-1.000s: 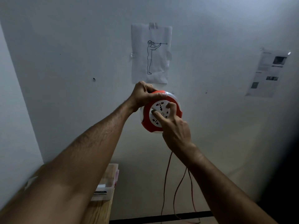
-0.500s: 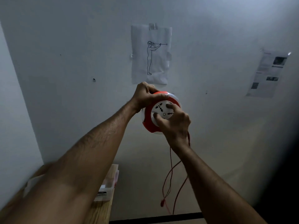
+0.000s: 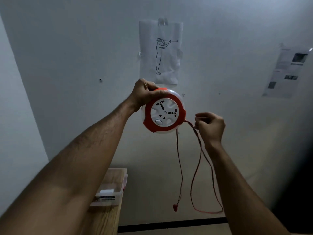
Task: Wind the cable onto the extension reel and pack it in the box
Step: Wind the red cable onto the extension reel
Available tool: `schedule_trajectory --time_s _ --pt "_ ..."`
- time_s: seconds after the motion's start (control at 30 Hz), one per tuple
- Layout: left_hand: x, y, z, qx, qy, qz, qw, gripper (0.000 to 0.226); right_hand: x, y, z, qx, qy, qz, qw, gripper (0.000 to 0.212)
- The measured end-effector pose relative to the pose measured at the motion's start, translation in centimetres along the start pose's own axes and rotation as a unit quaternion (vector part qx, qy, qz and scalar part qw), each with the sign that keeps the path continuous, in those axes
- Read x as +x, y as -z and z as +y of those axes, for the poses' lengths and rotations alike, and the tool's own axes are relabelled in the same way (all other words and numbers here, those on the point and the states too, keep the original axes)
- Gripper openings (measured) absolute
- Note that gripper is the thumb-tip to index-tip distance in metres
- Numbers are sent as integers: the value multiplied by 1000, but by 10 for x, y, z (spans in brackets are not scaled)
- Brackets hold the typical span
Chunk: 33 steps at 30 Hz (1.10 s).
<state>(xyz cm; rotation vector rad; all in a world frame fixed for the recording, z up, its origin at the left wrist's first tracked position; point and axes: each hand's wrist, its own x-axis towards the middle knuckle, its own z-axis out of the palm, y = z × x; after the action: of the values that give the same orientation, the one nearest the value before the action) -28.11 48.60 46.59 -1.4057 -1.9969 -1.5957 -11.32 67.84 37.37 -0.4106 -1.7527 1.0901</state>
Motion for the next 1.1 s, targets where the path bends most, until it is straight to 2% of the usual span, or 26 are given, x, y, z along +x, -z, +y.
schedule_trajectory --time_s 0.13,0.3,0.43,0.57,0.63,0.7,0.77,0.83,0.87,0.9,0.97,1.03,1.1 --pt "2 -1 -1 -1 6 -4 1000 25 2 5 9 -31 -17 -127 991 29" --pt "-2 -6 -2 -5 6 -21 1000 27 -2 -4 12 -109 66 -168 977 27" --pt "-5 -7 -4 1 9 -29 1000 31 -3 -10 19 -176 141 -121 967 23" --pt "-7 -5 -3 -7 19 -28 999 25 -3 -10 26 -233 289 -44 927 18" --pt "-8 -4 -3 -17 24 -20 999 22 -2 -9 30 -222 338 -6 914 14" --pt "-7 -1 -2 -29 26 -9 999 23 -2 -8 34 -175 343 11 923 10" --pt "-6 2 -1 -33 26 -5 999 24 -5 -7 31 -86 256 12 963 9" --pt "-7 4 0 -35 27 -7 999 20 -1 -5 22 58 65 40 995 11" --pt "-8 4 0 -38 27 -8 999 19 5 -2 19 153 -39 74 985 17" --pt "-9 5 0 -40 26 -7 999 19 13 1 17 249 -138 109 952 26" --pt "-10 5 1 -39 23 -6 999 17 26 13 18 390 -293 143 861 35" --pt "-10 7 2 -31 17 -9 999 12 30 22 27 440 -388 149 796 31" --pt "-8 9 3 -24 15 -13 1000 11 30 28 40 471 -423 150 760 30"
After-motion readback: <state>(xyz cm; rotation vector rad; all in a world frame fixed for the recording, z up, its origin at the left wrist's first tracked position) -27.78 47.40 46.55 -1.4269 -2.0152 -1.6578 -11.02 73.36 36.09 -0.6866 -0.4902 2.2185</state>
